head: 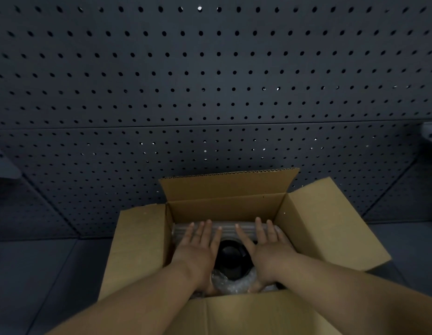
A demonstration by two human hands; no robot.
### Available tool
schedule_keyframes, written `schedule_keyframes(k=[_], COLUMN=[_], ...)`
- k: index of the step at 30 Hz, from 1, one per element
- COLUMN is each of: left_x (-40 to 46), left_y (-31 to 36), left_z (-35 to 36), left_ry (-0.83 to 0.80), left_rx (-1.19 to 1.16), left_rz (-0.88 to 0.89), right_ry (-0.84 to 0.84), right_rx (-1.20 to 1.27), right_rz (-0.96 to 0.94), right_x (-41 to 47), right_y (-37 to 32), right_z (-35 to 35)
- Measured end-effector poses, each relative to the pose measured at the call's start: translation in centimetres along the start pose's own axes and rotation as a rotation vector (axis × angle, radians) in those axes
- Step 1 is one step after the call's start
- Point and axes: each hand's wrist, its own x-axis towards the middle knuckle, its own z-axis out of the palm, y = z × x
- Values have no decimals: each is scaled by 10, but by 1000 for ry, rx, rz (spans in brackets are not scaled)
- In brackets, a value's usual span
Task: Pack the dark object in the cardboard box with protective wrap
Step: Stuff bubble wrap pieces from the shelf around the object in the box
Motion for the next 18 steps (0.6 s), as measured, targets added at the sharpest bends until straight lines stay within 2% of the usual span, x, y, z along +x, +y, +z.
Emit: schedule_keyframes(k=[10, 14, 16, 18], left_x=[-4, -7, -8, -4], left_y=[9, -7, -19, -26], left_z=[4, -4, -13, -19], left_ry=[36, -79, -135, -94], left_rx=[55, -93, -286, -495], left_rz=[-19, 28, 34, -8], right_ry=[41, 46, 52, 44], right_rx=[-69, -12, 21, 36], right_rz=[85, 82, 69, 50], right_x=[-1, 1, 1, -1], right_y=[-14, -7, -3, -2], right_z=[6, 6, 6, 6])
